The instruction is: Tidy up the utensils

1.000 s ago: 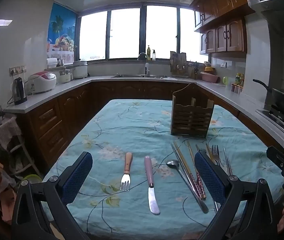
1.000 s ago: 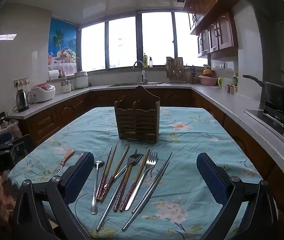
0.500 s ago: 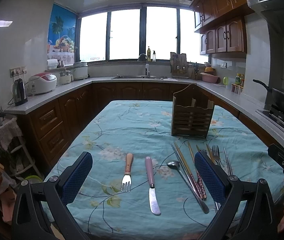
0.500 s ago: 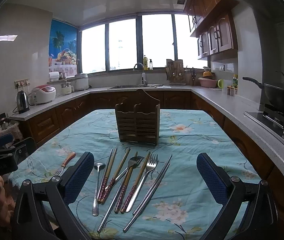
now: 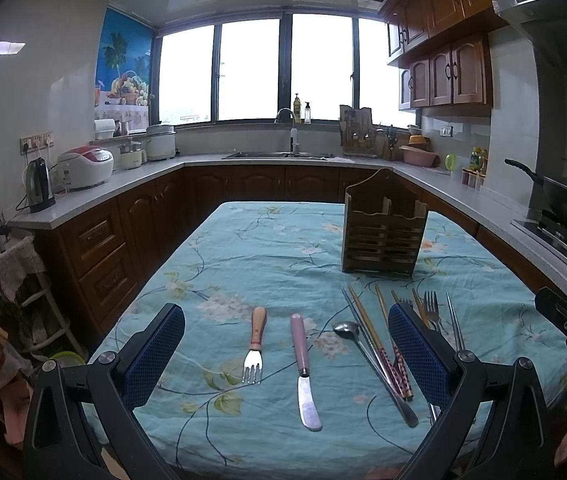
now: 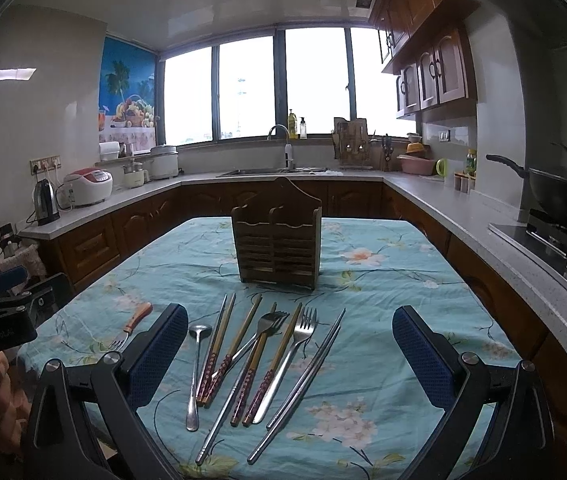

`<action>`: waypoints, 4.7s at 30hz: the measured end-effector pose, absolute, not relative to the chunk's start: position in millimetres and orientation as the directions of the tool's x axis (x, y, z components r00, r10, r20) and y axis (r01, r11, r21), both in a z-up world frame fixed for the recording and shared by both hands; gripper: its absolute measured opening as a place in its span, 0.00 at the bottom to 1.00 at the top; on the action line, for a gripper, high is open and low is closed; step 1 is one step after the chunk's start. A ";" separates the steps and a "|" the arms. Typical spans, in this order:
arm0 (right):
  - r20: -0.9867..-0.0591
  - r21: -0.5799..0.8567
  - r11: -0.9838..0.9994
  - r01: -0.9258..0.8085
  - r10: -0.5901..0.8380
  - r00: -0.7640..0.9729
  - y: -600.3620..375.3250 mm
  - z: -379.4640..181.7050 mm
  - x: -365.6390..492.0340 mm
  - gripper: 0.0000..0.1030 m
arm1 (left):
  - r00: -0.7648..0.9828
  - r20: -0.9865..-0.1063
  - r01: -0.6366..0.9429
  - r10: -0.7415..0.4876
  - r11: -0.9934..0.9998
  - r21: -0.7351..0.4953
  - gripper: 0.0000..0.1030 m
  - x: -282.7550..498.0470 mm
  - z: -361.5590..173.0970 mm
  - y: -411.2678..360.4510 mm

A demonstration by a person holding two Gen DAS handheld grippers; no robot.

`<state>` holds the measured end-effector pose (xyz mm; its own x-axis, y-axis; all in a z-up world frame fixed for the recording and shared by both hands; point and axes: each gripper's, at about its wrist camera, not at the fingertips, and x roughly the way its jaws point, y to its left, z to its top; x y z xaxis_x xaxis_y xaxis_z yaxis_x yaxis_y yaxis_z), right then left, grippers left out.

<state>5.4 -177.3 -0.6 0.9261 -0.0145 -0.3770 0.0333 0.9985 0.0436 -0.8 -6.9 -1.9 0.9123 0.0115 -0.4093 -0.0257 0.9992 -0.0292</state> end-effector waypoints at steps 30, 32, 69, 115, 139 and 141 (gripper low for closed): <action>-0.393 0.043 0.999 0.025 -0.006 0.919 -175.4 -0.8 11.2 1.00 | 0.883 -0.468 -0.008 -0.023 0.998 -0.064 0.99 20.6 -6.7 0.2; -0.405 0.046 0.998 0.030 -0.009 0.914 -177.3 -1.8 16.0 1.00 | 0.874 -0.486 -0.014 -0.021 0.998 -0.068 0.99 28.6 -7.9 3.7; -0.699 0.197 0.967 0.163 0.022 0.715 -250.9 -72.1 150.7 0.56 | 0.538 -0.810 0.124 -0.234 0.972 -0.199 0.46 198.3 -61.2 -27.4; -0.730 0.282 0.954 0.104 0.143 0.669 -258.1 -63.6 214.1 0.05 | 0.565 -0.763 0.143 -0.315 0.948 -0.285 0.03 236.8 -51.9 -7.5; -0.530 0.345 0.938 0.028 0.170 0.831 -250.9 34.6 173.8 0.03 | 0.694 -0.626 0.188 -0.355 0.929 -0.318 0.01 181.2 21.5 23.1; -0.519 0.342 0.939 0.022 0.170 0.837 -249.8 37.9 172.6 0.03 | 0.699 -0.621 0.189 -0.355 0.929 -0.320 0.01 180.8 24.4 24.6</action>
<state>172.6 -249.8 37.9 0.8375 0.1698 -0.5195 0.0217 0.9394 0.3421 180.8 24.6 24.4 0.6989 -0.3555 -0.6206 0.1886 0.9286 -0.3195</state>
